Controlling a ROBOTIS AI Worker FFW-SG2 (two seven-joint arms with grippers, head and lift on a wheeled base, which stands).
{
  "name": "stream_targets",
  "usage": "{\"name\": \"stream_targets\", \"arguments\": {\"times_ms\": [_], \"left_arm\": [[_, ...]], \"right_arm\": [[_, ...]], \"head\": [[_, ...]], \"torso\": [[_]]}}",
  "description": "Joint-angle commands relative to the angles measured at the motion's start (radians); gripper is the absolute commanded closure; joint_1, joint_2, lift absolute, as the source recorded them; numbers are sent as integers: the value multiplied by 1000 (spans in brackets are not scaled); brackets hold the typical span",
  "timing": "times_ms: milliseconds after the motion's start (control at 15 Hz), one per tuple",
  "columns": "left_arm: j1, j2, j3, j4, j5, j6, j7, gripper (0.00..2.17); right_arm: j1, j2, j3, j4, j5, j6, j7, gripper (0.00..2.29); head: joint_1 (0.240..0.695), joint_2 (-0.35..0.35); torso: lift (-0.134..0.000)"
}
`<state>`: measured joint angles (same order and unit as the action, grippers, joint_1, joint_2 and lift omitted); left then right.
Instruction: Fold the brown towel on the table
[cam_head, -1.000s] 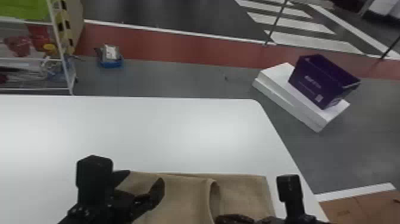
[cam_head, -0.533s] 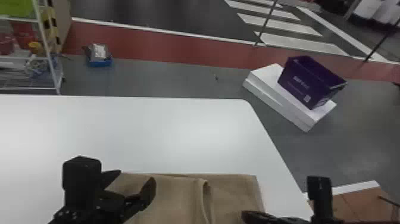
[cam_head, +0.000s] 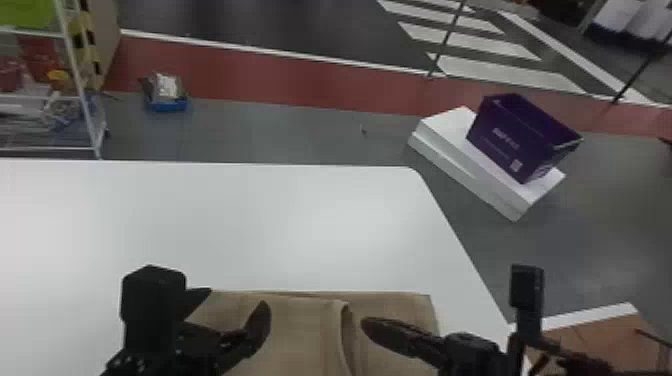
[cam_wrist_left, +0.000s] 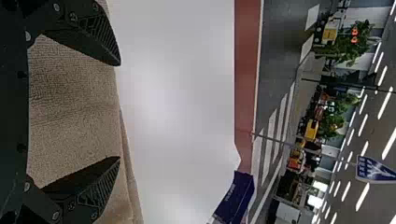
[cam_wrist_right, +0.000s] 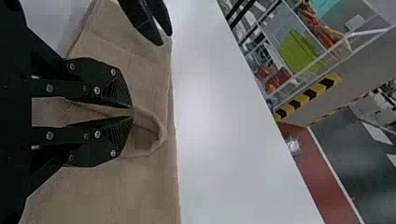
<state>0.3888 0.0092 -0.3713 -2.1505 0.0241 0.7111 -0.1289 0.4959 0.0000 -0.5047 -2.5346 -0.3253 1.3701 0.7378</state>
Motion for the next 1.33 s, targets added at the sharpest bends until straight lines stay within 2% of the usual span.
{"name": "stream_targets", "arguments": {"times_ms": [0,133,267,467,733,867,1000,1067,1133,1200,1267], "left_arm": [[7,3,-1,-5,-1,0,0,198],[19,5,2,-9,-3,-3,-2,198],[22,5,6,-9,-3,-6,-3,198],[24,5,2,-16,-3,-6,-5,198],[22,5,-6,-19,-6,-3,-2,198],[25,5,-8,-28,-7,-3,0,198],[27,5,-6,-28,-7,-3,-2,198],[27,5,-4,-28,-7,-3,-2,198],[22,5,-3,-22,-7,-3,-3,198],[18,3,-4,-16,-6,-3,-5,198],[15,2,-6,-12,-6,-3,-3,198]], "right_arm": [[-3,1,123,2,25,-76,-26,947],[-5,1,219,5,100,-85,-43,947],[-5,1,281,23,172,-52,-51,947],[-7,1,290,85,216,-30,-64,947],[-8,1,209,112,207,-91,-63,947],[-8,1,155,100,200,-91,-61,947],[-8,1,48,76,109,-36,-35,944],[-10,1,3,50,77,44,-15,738],[-22,1,-28,13,63,191,-8,245],[-40,1,-49,-19,57,202,-12,49],[-51,1,-66,-36,38,202,-28,19]], "head": [[695,-350],[695,-330],[695,-294],[695,-267],[695,-294],[695,-329],[695,-350],[695,-350],[695,-350],[695,-350],[695,-350]], "torso": [[-124],[-124],[-124],[-124],[-124],[-124],[-124],[-124],[-124],[-124],[-124]]}}
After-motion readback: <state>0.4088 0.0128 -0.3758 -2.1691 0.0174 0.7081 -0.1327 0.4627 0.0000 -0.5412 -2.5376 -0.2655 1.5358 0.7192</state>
